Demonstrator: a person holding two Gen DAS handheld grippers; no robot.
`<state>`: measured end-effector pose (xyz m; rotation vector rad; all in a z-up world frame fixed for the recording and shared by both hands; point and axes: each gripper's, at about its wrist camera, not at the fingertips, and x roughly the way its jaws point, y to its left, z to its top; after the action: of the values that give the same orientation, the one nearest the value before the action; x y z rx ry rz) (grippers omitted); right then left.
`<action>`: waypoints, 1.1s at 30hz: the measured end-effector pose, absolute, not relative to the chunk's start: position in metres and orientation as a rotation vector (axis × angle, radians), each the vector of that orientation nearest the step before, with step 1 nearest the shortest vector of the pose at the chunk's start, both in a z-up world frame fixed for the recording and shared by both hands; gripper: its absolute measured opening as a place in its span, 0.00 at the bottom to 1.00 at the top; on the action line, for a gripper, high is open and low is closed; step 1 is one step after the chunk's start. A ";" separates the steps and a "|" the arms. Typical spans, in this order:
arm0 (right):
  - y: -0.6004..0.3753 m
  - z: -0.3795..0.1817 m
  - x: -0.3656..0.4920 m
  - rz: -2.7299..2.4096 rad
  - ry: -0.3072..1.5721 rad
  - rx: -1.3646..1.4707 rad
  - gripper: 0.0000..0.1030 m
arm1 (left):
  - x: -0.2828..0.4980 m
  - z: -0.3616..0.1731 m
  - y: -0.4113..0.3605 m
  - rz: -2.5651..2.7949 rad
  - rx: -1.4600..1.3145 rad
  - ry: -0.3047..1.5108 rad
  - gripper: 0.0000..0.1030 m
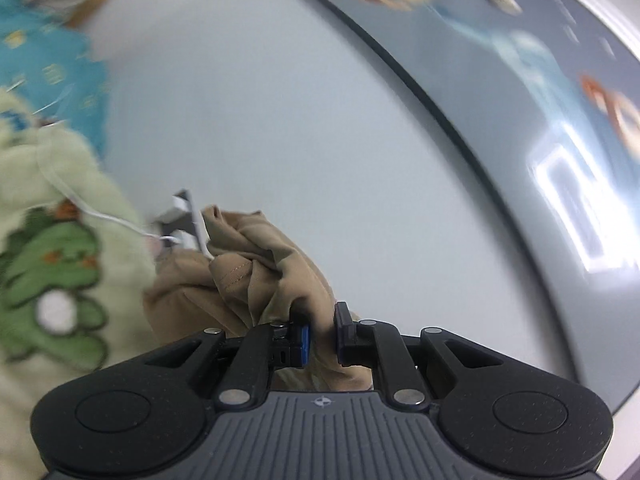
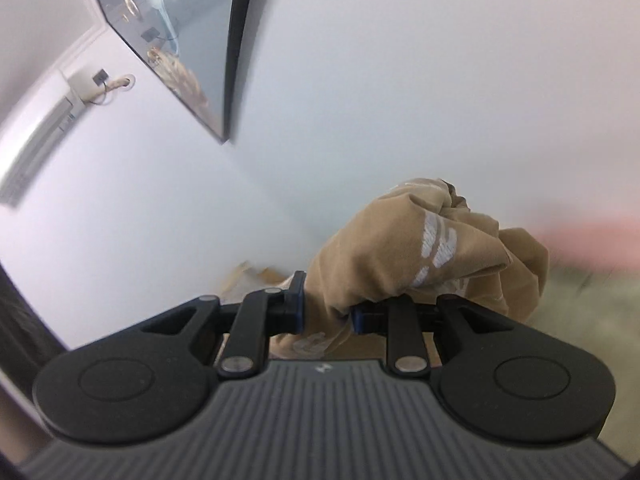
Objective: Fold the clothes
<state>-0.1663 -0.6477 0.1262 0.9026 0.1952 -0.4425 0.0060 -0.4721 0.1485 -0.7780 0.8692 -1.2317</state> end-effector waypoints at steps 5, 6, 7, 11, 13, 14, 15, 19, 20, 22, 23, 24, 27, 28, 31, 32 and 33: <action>-0.697 0.130 -0.196 -0.557 0.170 0.794 0.24 | -0.022 0.095 -0.509 -1.288 -0.624 0.881 0.13; -0.706 0.131 -0.203 -0.580 0.165 0.772 0.24 | -0.027 0.081 -0.504 -1.291 -0.596 0.889 0.13; -0.703 0.116 -0.207 -0.579 0.189 0.777 0.24 | -0.031 0.069 -0.499 -1.293 -0.566 0.895 0.13; -0.678 0.073 -0.221 -0.572 0.249 0.775 0.24 | -0.037 0.024 -0.472 -1.284 -0.452 0.917 0.13; -0.668 0.057 -0.226 -0.576 0.283 0.784 0.24 | -0.037 0.009 -0.467 -1.264 -0.408 0.944 0.17; -0.663 0.049 -0.228 -0.578 0.299 0.788 0.25 | -0.038 0.001 -0.465 -1.253 -0.380 0.954 0.18; -0.662 0.047 -0.228 -0.588 0.308 0.784 0.24 | -0.041 -0.005 -0.468 -1.237 -0.332 0.953 0.25; -0.658 0.039 -0.225 -0.629 0.343 0.767 0.23 | -0.056 -0.005 -0.466 -1.195 -0.186 0.897 0.42; -0.655 0.044 -0.226 -0.641 0.359 0.775 0.25 | -0.057 -0.001 -0.464 -1.187 -0.171 0.879 0.45; -0.650 0.053 -0.229 -0.665 0.392 0.792 0.27 | -0.060 0.013 -0.453 -1.172 -0.164 0.854 0.64; -0.648 0.057 -0.230 -0.678 0.408 0.800 0.28 | -0.063 0.023 -0.446 -1.165 -0.166 0.837 0.67; -0.640 0.065 -0.231 -0.692 0.403 0.806 0.31 | -0.068 0.034 -0.437 -1.160 -0.161 0.800 0.72; -0.617 0.083 -0.251 -0.687 0.380 0.776 0.33 | -0.087 0.070 -0.409 -1.154 -0.124 0.694 0.82; -0.610 0.089 -0.257 -0.686 0.372 0.765 0.33 | -0.093 0.080 -0.399 -1.155 -0.121 0.671 0.86; -0.589 0.108 -0.273 -0.659 0.334 0.731 0.33 | -0.113 0.109 -0.366 -1.162 -0.132 0.602 1.00; -0.579 0.116 -0.276 -0.650 0.322 0.696 0.33 | -0.119 0.118 -0.356 -1.163 -0.133 0.578 1.00; -0.570 0.123 -0.278 -0.642 0.310 0.649 0.34 | -0.125 0.126 -0.347 -1.160 -0.126 0.550 1.00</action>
<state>-0.2780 -0.5698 0.1231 0.6492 0.3103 -0.6425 -0.1254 -0.3471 0.1258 -0.1262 0.5498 -1.1599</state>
